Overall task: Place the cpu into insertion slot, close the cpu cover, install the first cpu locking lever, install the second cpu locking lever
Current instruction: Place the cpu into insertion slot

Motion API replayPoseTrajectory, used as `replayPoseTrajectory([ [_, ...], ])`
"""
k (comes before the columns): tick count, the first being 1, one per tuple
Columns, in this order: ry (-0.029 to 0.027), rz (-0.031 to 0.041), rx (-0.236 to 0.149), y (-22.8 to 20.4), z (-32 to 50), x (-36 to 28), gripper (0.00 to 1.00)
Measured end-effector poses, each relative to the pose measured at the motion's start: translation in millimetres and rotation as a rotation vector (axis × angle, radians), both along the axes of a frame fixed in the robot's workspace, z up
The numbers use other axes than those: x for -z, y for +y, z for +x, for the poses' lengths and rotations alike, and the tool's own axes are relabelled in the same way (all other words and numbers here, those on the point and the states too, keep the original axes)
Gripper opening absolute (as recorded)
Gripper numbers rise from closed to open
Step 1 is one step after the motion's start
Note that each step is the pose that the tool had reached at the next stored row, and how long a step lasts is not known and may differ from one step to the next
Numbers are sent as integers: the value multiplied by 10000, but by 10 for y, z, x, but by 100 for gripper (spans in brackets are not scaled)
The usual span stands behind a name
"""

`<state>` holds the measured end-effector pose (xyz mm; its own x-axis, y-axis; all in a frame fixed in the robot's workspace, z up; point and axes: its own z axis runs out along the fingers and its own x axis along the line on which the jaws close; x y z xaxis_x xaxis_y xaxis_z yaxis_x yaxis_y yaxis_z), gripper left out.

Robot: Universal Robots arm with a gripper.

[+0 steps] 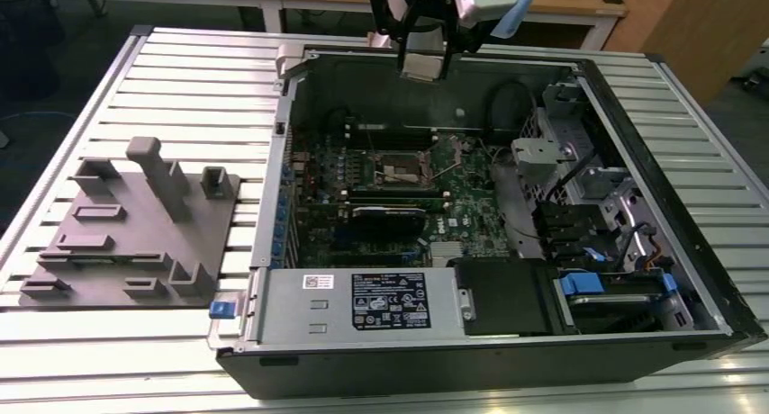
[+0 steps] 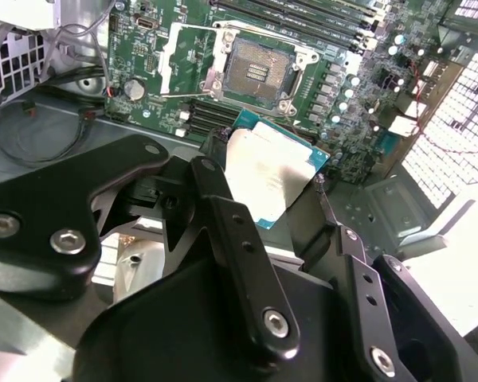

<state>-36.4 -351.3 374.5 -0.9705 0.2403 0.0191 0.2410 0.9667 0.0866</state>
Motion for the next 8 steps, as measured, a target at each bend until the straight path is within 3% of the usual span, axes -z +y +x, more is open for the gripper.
replayPoseTrajectory([
  [4, 0, 0, 223, 0, 0, 1, 54],
  [8, 1, -1, 685, 0, 0, 2, 54],
])
